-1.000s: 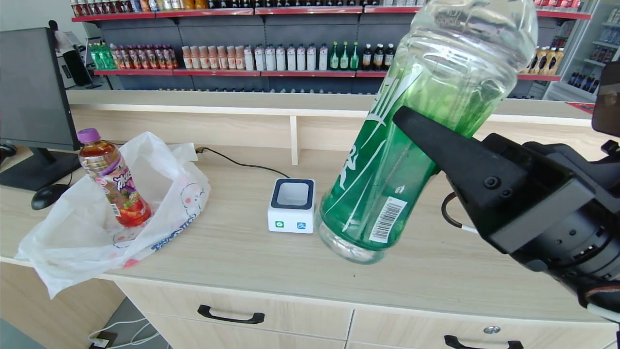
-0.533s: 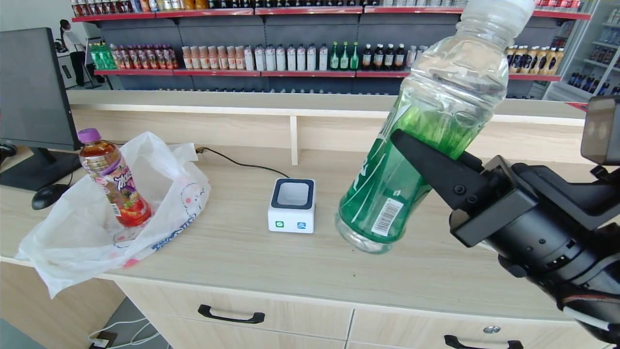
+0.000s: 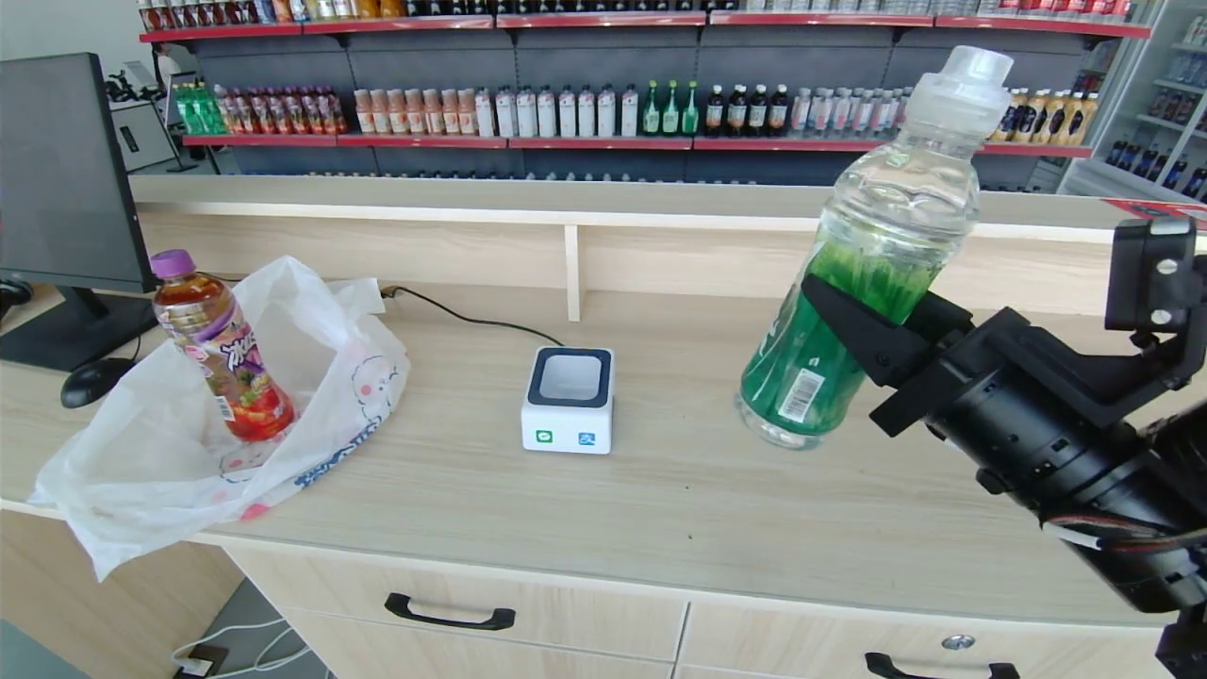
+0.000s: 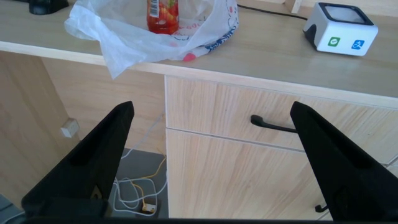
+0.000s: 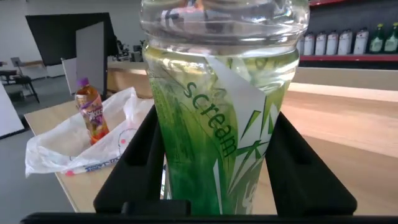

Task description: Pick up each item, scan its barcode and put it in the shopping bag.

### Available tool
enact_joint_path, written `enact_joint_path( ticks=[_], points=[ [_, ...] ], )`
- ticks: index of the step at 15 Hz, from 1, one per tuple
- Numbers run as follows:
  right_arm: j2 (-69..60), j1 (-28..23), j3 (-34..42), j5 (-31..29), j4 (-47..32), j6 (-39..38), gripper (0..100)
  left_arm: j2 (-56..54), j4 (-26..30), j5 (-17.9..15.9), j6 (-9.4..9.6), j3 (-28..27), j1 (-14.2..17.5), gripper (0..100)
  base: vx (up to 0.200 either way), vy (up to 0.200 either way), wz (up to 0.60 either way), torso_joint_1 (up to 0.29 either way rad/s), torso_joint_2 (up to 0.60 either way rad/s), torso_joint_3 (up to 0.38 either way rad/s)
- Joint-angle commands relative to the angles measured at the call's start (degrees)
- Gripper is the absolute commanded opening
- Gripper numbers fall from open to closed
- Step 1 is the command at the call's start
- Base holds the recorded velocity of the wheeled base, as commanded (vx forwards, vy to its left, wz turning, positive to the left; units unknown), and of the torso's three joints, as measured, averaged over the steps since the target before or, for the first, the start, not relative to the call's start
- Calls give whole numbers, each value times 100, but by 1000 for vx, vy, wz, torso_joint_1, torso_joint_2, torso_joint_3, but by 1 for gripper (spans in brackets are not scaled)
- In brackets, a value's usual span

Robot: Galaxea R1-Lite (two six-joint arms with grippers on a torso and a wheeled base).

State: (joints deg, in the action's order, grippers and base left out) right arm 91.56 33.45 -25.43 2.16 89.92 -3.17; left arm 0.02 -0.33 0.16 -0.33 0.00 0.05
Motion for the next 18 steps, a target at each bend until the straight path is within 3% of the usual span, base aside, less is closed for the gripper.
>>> enact_joint_path(
  ticks=[1, 6, 12, 18],
  points=[
    [46, -313, 258, -5, 8, 44, 0, 6, -2, 2, -2, 0, 4, 100, 0, 0, 0, 0, 0, 0],
    [582, -1121, -357, -400, 8, 168, 0, 6, -2, 2, -11, 0, 4, 100, 0, 0, 0, 0, 0, 0],
    [705, -1271, -463, -418, 8, 27, 0, -2, -2, 2, -20, 0, 4, 100, -167, 0, 0, 10, 7, 0],
    [564, -1455, -366, -418, 8, -17, 0, 6, -2, 2, -29, 0, 4, 100, 0, 0, 0, 0, 0, 0]
  ],
)
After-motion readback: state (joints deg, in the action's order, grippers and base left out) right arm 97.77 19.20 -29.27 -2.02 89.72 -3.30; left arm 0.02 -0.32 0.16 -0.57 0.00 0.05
